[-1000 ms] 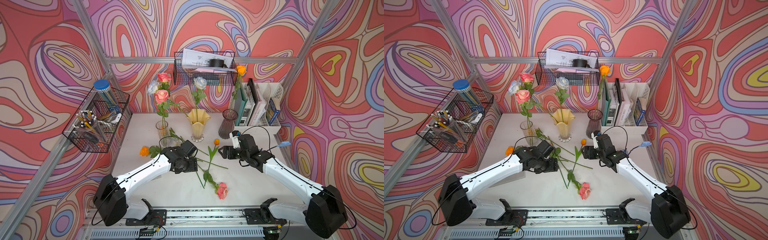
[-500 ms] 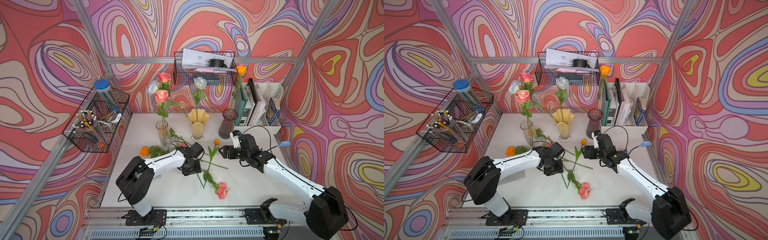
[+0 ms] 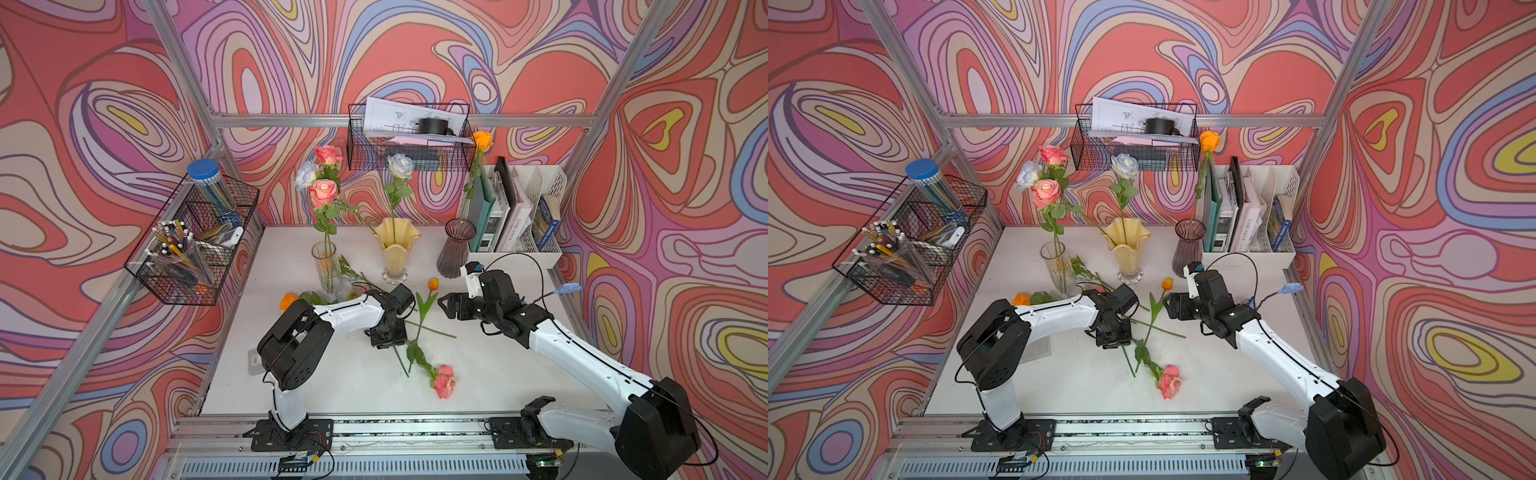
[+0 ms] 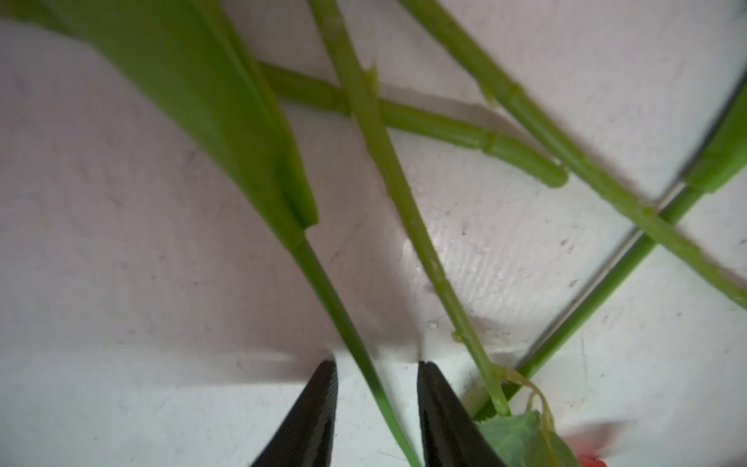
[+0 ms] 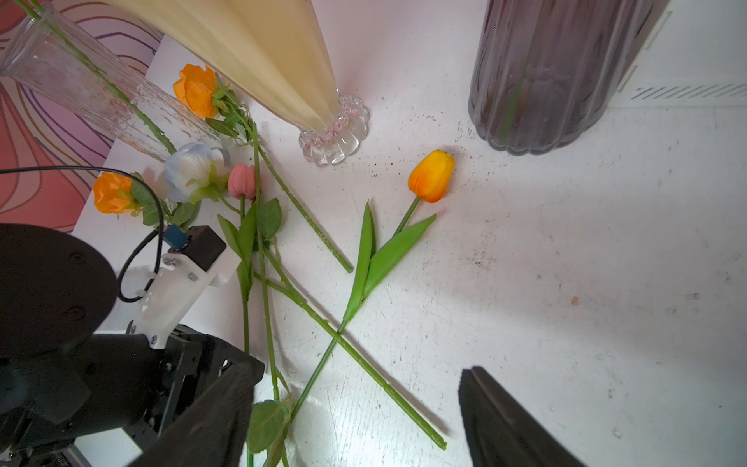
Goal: Arrange the flowers in different vases according to their colors
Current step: Pick up the flower at the center of the board.
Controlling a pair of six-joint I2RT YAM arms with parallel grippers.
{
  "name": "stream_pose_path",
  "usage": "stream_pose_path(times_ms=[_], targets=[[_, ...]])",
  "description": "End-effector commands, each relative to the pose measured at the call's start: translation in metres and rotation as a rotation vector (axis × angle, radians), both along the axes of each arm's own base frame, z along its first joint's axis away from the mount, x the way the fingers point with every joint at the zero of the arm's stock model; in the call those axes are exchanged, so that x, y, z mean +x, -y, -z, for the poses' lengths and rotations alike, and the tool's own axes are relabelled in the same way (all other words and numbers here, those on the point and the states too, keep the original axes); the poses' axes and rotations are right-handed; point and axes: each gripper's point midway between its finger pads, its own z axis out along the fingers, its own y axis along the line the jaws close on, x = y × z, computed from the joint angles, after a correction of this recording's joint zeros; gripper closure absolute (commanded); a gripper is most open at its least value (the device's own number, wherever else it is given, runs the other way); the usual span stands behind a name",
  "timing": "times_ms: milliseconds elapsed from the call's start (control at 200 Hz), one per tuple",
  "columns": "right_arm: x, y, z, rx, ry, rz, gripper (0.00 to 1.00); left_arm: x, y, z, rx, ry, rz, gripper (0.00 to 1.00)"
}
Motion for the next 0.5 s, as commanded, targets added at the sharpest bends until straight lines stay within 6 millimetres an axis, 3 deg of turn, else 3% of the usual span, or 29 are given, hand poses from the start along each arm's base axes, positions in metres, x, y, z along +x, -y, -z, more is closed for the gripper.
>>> stream_pose_path(times_ms=[0,90,280,496], targets=[[-0.004,0.006,0.002,-0.021,0.004,0.002,0.18,-0.004,-0.006,0.007,0.043,-0.015,0.013,0.65],[-0.005,0.006,0.002,-0.023,0.005,0.001,0.18,-0.005,-0.011,0.012,0.057,-0.014,0.013,0.73],[-0.003,0.005,-0.001,-0.015,0.008,0.004,0.18,-0.003,-0.013,0.012,0.073,-0.001,0.031,0.99],[-0.002,0.004,0.000,-0.015,0.002,0.007,0.18,-0.003,-0.034,-0.007,0.133,0.067,0.035,1.00]])
